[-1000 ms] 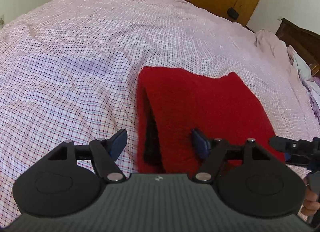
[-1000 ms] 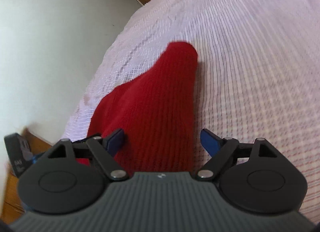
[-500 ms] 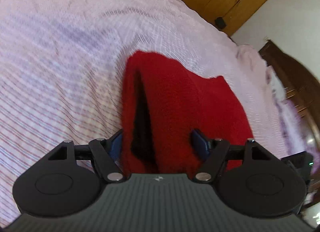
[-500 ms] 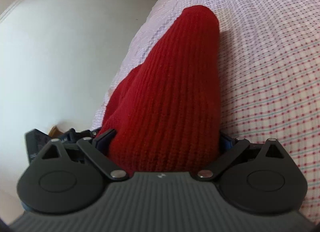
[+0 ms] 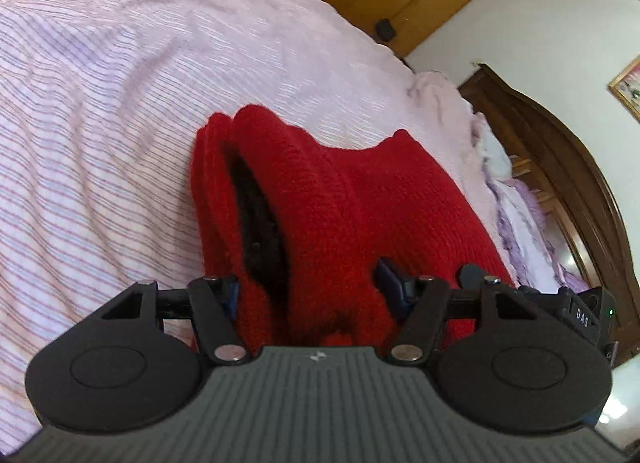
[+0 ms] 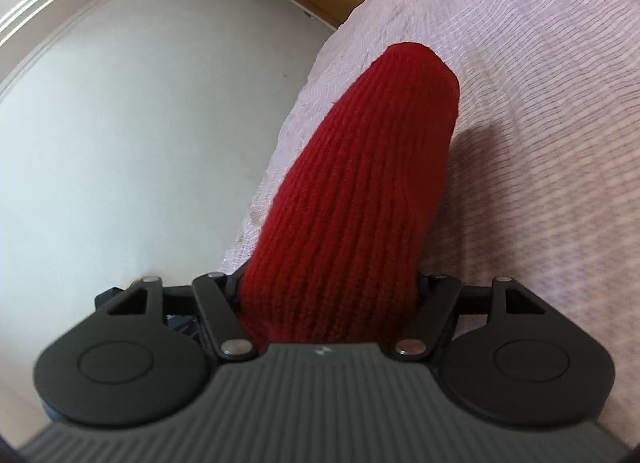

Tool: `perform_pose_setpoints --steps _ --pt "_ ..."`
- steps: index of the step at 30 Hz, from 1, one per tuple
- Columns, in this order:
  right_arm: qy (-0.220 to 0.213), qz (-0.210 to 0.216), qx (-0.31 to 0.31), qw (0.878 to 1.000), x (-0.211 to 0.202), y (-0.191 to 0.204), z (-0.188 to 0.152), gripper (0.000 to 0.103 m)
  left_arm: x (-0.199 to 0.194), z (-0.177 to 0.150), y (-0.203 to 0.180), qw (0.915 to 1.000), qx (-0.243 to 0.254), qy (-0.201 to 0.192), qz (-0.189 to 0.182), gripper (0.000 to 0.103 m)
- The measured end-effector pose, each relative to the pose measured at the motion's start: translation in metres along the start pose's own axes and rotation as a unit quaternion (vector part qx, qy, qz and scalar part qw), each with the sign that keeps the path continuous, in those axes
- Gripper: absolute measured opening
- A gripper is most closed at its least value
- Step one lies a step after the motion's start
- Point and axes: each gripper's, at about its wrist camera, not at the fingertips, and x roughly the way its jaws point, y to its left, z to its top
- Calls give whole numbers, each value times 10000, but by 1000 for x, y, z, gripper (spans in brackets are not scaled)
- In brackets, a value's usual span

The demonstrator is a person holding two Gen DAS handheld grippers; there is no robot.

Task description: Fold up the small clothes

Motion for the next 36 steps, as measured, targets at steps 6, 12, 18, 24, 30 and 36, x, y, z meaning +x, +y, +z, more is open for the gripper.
perform_pose_setpoints --steps 6,12,18,24,30,36 --pt "162 -194 -97 9996 -59 -2 1 72 3 -37 -41 9986 77 303 -421 68" --pt "472 -869 -141 9950 -74 -29 -11 73 16 -73 -64 9976 475 486 145 68" --pt "437 -991 223 9939 -69 -56 -43 73 11 -97 -66 9931 853 330 739 69" --pt "444 -1287 -218 9905 -58 -35 -38 76 4 -93 -61 9901 928 226 1033 70" --pt "-266 -1686 -844 9817 -86 -8 -29 69 -3 -97 -75 9815 1371 179 1322 70" --pt "3 -2057 -1531 9666 -50 -13 -39 62 8 -93 -66 9747 1586 272 1551 76"
